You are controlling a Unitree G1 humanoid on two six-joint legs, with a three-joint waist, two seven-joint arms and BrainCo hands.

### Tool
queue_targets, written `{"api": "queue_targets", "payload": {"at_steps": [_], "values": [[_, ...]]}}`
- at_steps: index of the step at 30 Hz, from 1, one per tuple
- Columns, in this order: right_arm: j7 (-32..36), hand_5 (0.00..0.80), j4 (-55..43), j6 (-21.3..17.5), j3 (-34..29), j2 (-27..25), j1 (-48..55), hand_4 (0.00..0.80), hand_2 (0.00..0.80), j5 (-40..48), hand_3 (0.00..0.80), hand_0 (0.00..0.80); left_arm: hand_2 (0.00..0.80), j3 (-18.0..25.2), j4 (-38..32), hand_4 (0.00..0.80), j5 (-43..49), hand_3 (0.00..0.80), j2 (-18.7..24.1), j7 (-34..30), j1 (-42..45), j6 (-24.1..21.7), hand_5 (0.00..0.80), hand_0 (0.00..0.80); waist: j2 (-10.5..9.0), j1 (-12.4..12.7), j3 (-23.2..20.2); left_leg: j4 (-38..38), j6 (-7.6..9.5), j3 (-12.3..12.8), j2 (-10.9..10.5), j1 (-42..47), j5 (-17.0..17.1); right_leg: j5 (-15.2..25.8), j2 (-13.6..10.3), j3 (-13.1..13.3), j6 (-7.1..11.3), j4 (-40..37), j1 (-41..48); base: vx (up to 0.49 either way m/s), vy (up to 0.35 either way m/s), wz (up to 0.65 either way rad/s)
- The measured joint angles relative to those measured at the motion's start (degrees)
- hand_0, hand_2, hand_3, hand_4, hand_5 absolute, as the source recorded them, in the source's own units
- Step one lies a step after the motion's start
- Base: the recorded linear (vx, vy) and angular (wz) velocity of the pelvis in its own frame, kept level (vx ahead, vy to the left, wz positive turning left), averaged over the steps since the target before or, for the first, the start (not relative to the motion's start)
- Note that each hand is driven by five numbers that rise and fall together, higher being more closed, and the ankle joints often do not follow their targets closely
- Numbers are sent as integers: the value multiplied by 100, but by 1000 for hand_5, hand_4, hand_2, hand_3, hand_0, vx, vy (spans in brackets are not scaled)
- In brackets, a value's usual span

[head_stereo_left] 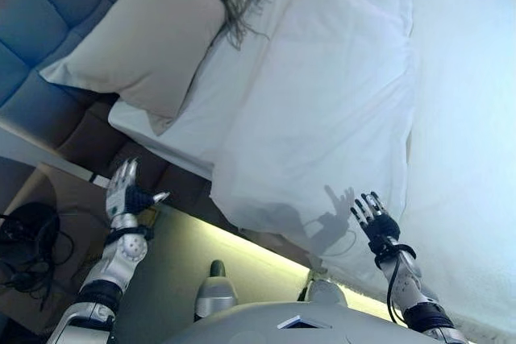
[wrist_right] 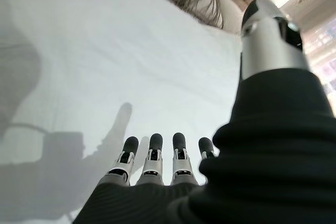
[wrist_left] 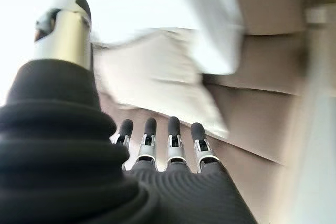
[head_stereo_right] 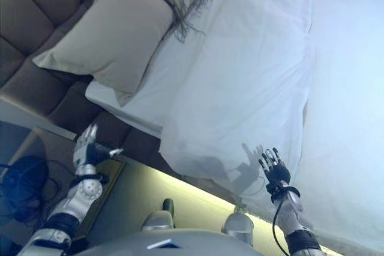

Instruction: Make the bed neatly

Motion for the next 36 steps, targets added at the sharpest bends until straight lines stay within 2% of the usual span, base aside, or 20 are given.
{"api": "queue_targets", "payload": {"at_steps": [4, 7, 8, 16, 24, 27, 36], "values": [[-3, 0, -1, -138, 59, 36, -84, 0, 0, 115, 0, 0, 0, -486, 0, 0, 94, 0, -85, -3, -395, -16, 0, 0, -83, -25, 198, 97, -11, -6, 30, -137, -9, 14, 17, 40, -26, 44, -124, -83, -88, -2], [-67, 0, -6, -168, 150, 120, -213, 0, 0, 218, 0, 0, 0, -680, 5, 0, 90, 0, -190, -7, -521, -5, 0, 0, -154, -66, 398, 192, -11, -14, 42, -236, -9, 24, 29, 131, -44, 89, -211, -79, -73, -2], [-86, 0, -9, -201, 218, 136, -283, 0, 0, 230, 0, 0, 0, -725, 13, 0, 89, 0, -214, -6, -528, -4, 0, 0, -169, -147, 441, 220, -12, -40, 40, -287, -10, 24, 28, 138, -44, 91, -228, -111, -77, 7], [-224, 0, -17, -515, 471, 169, -798, 0, 0, 545, 0, 0, 0, -1303, 125, 0, 82, 0, -255, 21, -1147, 232, 0, 0, -266, -158, 1075, 696, -13, -147, 58, -1031, -15, 78, -2, 246, -150, 406, -883, -146, -58, 0], [-264, 0, -16, -851, 511, 196, -1127, 0, 0, 791, 0, 0, 0, -1593, 270, 0, 100, 0, -352, 311, -1466, 428, 0, 0, -404, -157, 1602, 993, -26, -173, 152, -1425, -27, 129, 57, 311, -244, 512, -1213, -82, -69, -4], [-261, 0, -18, -892, 582, 206, -1144, 0, 0, 898, 0, 0, 0, -1624, 215, 0, 293, 0, -363, 364, -1614, 430, 0, 0, -435, -156, 1642, 1108, -40, -207, 187, -1621, -41, 116, 70, 316, -277, 597, -1390, -58, -85, -1], [-402, 0, -49, -1051, 774, 383, -1462, 0, 0, 949, 0, 0, 0, -2290, -98, 0, 1207, 0, -476, 447, -2173, 685, 0, 0, -543, -171, 1808, 1437, -25, -293, 211, -2085, -93, 100, 80, 381, -343, 843, -1838, -54, -35, -3]]}}
